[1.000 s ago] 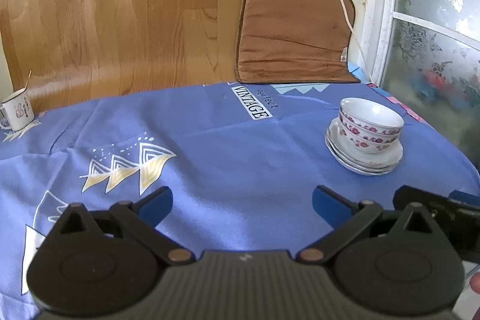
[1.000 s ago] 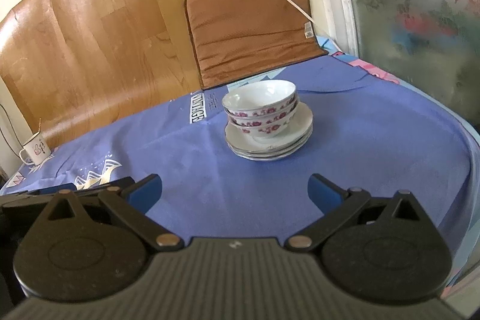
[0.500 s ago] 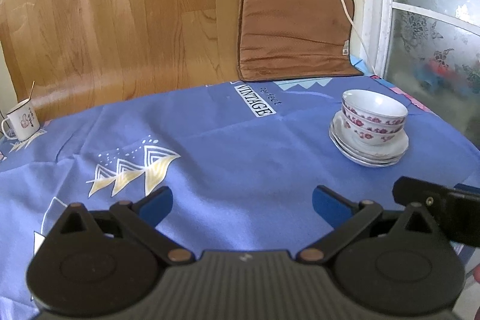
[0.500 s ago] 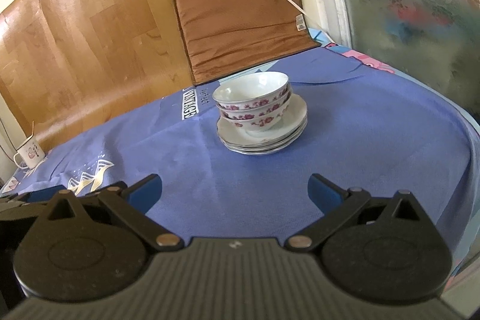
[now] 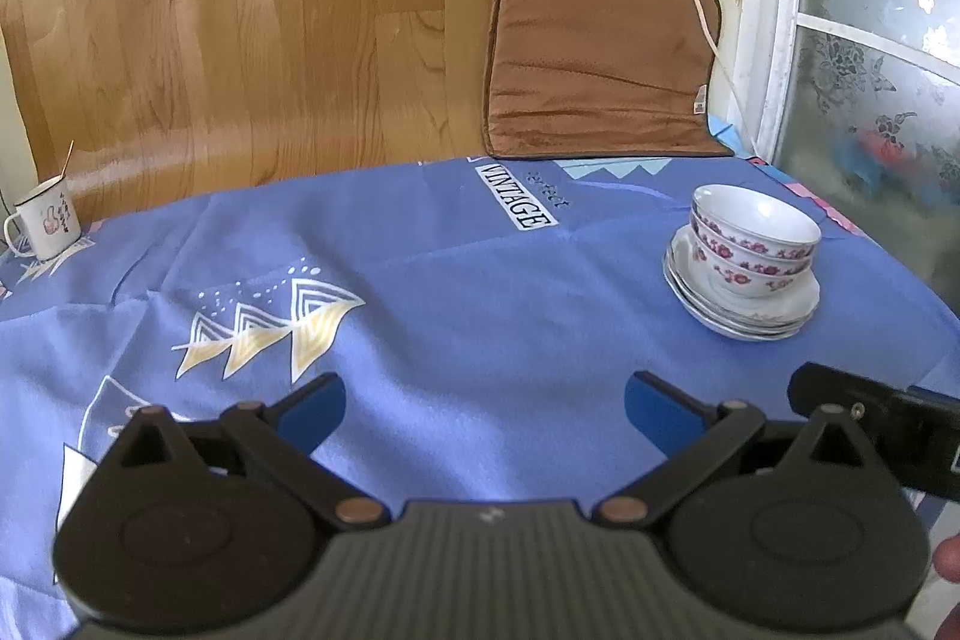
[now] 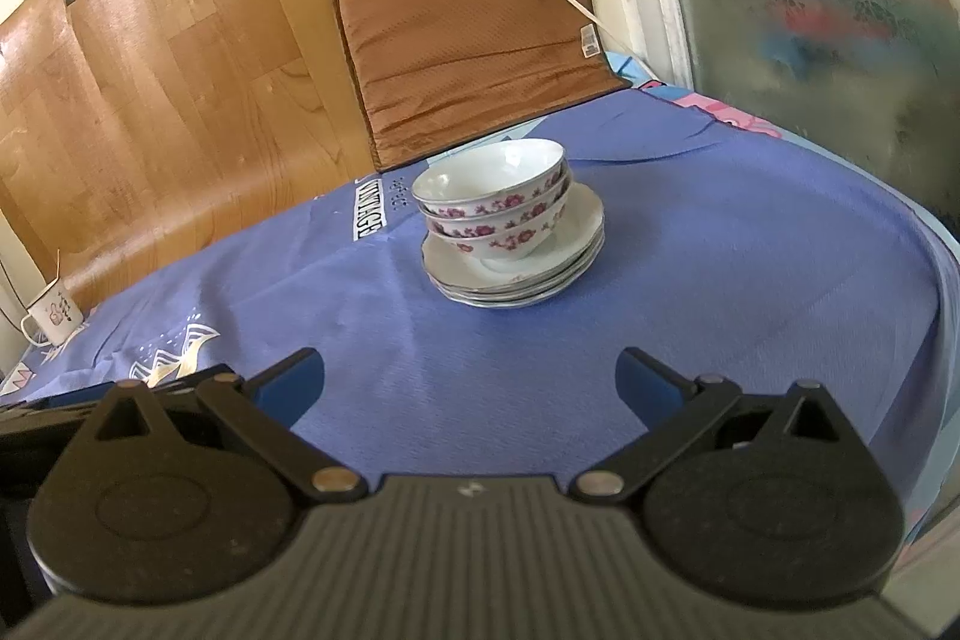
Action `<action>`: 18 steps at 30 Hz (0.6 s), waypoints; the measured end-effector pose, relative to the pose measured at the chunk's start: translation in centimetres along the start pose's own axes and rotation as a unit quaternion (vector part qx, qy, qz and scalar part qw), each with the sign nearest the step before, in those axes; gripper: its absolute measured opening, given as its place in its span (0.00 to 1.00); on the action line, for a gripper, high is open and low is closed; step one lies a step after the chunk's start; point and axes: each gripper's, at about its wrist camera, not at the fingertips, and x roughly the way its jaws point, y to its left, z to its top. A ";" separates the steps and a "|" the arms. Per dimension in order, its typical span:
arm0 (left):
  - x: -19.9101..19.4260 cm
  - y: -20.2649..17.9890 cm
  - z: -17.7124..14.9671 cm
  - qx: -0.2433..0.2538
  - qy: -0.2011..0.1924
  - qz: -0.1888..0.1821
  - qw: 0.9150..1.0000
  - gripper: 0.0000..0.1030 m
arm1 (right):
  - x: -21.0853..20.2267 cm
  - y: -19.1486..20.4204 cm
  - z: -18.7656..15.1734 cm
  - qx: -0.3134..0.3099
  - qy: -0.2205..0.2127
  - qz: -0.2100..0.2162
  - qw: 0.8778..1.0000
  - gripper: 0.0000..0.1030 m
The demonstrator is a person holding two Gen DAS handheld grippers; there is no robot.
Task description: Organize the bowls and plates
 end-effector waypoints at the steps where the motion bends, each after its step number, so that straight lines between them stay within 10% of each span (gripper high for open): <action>1: 0.0 0.0 0.0 0.000 0.002 0.000 1.000 1.00 | 0.0 -0.1 0.0 0.000 0.000 0.000 1.000 1.00; 18: 0.5 0.0 0.0 -0.002 0.017 -0.003 1.000 1.00 | 0.3 0.0 0.0 0.002 0.001 0.003 1.000 1.00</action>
